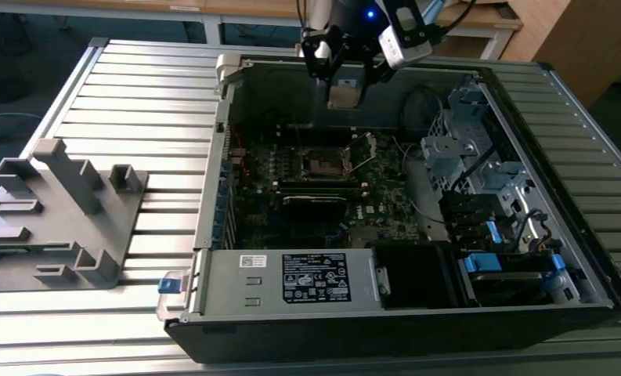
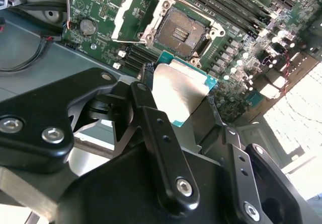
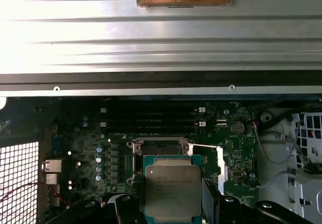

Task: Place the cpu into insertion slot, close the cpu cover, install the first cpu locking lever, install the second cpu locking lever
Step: 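Place the cpu into insertion slot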

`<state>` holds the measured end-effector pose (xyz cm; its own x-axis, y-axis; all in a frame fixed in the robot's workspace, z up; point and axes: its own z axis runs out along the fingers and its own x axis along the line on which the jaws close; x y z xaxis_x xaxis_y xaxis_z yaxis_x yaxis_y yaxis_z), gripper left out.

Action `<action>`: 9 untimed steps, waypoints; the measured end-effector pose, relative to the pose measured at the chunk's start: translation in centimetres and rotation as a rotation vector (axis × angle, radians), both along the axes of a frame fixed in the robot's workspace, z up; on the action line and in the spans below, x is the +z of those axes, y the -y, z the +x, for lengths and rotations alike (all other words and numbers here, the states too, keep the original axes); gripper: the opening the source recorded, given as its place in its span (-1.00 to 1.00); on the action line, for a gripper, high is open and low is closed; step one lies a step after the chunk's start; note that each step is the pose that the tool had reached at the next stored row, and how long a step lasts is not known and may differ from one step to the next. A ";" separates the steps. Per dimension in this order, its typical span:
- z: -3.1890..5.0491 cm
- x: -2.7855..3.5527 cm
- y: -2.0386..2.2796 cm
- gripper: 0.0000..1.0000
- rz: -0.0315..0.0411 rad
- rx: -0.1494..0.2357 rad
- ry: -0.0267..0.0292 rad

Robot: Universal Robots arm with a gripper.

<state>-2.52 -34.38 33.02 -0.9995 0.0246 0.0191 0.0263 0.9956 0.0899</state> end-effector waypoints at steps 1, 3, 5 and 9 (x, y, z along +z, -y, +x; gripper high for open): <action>0.00 -0.08 0.00 0.08 0.0000 0.000 0.0000; 0.00 -0.13 0.00 0.08 -0.0002 0.000 -0.0001; 0.00 -0.13 0.00 0.08 -0.0003 0.000 -0.0001; 0.00 -0.30 0.00 0.08 0.0003 0.000 0.0001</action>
